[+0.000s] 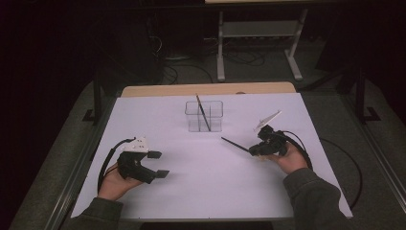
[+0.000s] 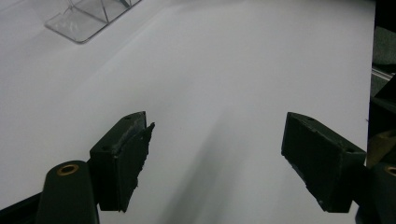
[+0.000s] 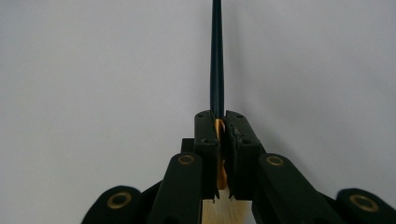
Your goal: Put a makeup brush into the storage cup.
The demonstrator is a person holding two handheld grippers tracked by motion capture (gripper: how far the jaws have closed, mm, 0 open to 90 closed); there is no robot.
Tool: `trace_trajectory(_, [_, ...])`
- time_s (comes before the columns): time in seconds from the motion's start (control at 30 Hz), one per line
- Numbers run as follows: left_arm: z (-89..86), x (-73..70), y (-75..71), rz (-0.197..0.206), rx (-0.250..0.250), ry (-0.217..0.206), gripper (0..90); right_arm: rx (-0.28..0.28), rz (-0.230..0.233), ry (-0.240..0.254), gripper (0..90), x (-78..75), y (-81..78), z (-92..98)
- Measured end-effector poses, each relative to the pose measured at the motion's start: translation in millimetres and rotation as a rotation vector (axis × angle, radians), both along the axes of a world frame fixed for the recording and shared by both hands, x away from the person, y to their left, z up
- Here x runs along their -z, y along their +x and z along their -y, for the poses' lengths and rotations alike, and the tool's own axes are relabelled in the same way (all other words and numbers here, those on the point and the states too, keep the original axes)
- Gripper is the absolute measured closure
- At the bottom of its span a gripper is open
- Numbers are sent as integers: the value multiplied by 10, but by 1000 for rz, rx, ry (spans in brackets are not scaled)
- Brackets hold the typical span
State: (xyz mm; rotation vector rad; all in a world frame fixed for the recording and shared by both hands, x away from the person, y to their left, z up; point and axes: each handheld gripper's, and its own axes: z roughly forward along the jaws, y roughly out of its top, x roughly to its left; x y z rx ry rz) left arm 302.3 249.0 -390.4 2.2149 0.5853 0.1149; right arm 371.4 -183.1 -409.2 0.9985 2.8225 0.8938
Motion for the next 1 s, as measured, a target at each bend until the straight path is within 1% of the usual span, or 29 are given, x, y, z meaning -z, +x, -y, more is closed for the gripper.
trace_trajectory(0.07, [1, 0, 0, 0, -1, -3, 226, -7, 1, 2, 835, -20, -9, -15])
trace_trajectory(0.1, [-1, -2, 0, 0, -1, -3, 226, -23, 4, 12, 835, -58, -24, -42])
trace_trajectory(0.17, [2, -5, -4, -2, -1, -2, 226, -39, 10, 20, 835, -92, -38, -66])
trace_trajectory(0.33, [7, -13, -8, 0, 1, -3, 226, -67, 13, 26, 835, -157, -83, -126])
trace_trajectory(0.43, [17, -17, -12, 3, 2, -6, 228, -82, 14, 26, 835, -185, -96, -154])
trace_trajectory(0.47, [19, -22, -13, 5, 4, -3, 228, -98, 28, 19, 835, -210, -103, -182])
trace_trajectory(0.57, [21, -25, -14, 4, 5, -4, 229, -114, 22, 14, 835, -240, -121, -227])
trace_trajectory(0.6, [20, -26, -13, 6, 7, -3, 229, -114, 22, 14, 835, -240, -121, -227])
trace_trajectory(0.63, [24, -27, -14, 6, 7, -7, 230, -135, 30, 14, 835, -242, -122, -252])
trace_trajectory(0.73, [27, -29, -12, 9, 9, -6, 230, -145, 28, 14, 835, -243, -132, -280])
trace_trajectory(0.77, [31, -31, -14, 9, 9, -6, 230, -161, 25, 16, 835, -238, -141, -312])
trace_trajectory(0.83, [38, -32, -14, 10, 11, -6, 230, -165, 23, 14, 835, -239, -146, -326])
trace_trajectory(0.9, [45, -35, -15, 9, 13, -5, 230, -182, 25, 22, 835, -243, -155, -367])
trace_trajectory(0.93, [47, -37, -16, 7, 13, -4, 231, -180, 19, 21, 835, -250, -166, -382])
trace_trajectory(1.0, [49, -38, -17, 7, 12, -4, 231, -200, 25, 22, 835, -260, -169, -410])
